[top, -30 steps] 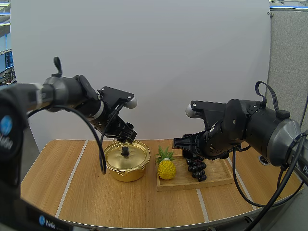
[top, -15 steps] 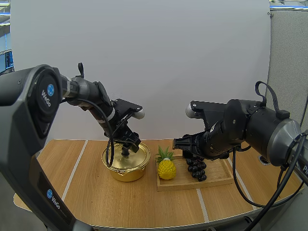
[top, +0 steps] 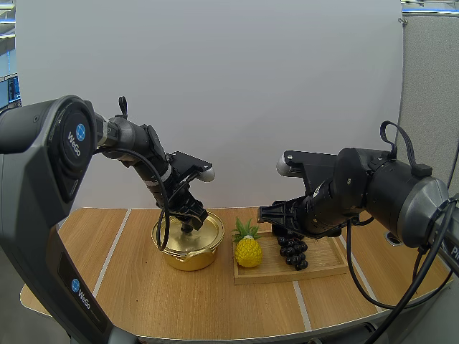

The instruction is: Open the pot, put the pineapple inside, and close it

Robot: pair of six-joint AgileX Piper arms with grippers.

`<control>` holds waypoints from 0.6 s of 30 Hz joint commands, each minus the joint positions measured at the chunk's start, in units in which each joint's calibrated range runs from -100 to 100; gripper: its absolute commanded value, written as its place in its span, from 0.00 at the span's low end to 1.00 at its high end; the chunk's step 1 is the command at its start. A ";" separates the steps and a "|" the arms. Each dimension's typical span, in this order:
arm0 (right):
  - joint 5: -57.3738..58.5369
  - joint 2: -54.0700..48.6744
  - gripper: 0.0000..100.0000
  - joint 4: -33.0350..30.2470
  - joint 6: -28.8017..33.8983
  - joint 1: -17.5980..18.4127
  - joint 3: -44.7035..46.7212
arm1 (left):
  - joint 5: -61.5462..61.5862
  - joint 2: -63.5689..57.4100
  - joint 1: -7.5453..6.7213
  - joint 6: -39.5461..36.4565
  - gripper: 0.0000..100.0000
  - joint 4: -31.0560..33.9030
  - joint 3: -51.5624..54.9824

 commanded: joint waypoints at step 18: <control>0.08 -0.08 1.00 0.07 0.24 -0.24 -0.49 | 6.38 -0.65 -0.20 -4.07 0.00 2.44 -3.30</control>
